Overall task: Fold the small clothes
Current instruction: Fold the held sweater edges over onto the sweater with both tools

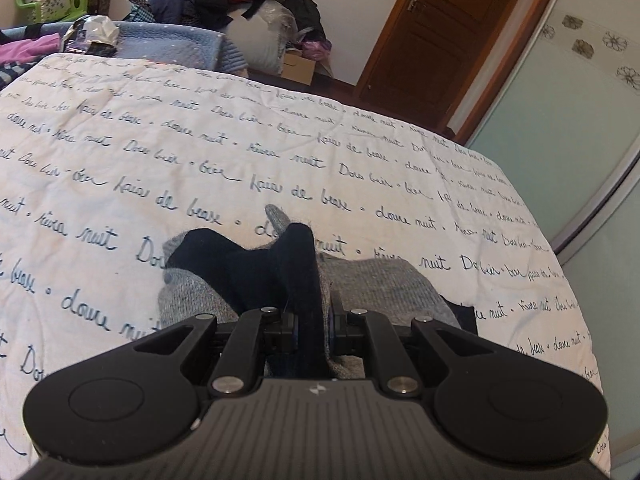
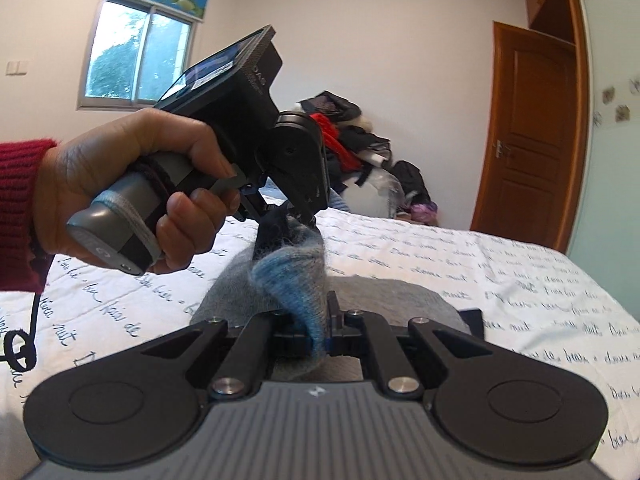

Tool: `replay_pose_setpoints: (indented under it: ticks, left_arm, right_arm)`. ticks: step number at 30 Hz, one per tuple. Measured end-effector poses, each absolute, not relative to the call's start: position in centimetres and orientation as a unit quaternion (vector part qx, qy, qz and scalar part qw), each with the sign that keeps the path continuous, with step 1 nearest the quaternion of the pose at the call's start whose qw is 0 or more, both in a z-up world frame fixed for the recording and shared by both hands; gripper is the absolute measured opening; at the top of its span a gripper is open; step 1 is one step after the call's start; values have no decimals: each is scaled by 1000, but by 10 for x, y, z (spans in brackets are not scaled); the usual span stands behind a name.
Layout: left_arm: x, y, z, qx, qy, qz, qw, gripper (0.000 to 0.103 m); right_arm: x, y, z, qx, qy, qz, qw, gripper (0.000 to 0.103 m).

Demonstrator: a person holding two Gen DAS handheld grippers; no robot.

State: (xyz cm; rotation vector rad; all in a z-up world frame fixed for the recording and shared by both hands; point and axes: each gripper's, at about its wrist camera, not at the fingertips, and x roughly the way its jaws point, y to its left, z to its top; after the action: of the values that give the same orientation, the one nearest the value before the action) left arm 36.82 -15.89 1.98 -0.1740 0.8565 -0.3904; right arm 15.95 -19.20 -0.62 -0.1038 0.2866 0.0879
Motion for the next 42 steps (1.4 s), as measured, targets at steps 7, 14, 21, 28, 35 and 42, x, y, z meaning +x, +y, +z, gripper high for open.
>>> replay_pose_setpoints:
  ticks: [7,14,21,28,35,42]
  left_arm:
    - [366,-188,14,-62,417,-196,885,13]
    - [360,-216,10,-37,414,-209,885,13]
    - [358,-234,3,-25,416,-213,884,13]
    - [352,-253,-1,-6,414,-215,885,13]
    - [349,-264,-3,6,412,-218,885,13]
    - [345,-276,-5,17,409,-224,884,13]
  right_arm:
    - [152,-212,-8,-32,151,30,988,6]
    - [145,-227,-16,7,165,21,986,6]
    - [134,-233,-18,28,168,9,985,6]
    - [125,-241,-20,47,174,0,984,6]
    - [122,-251,-21,62,177,-5,982,6]
    - [116,-259,-24,85,178,-11,980,6]
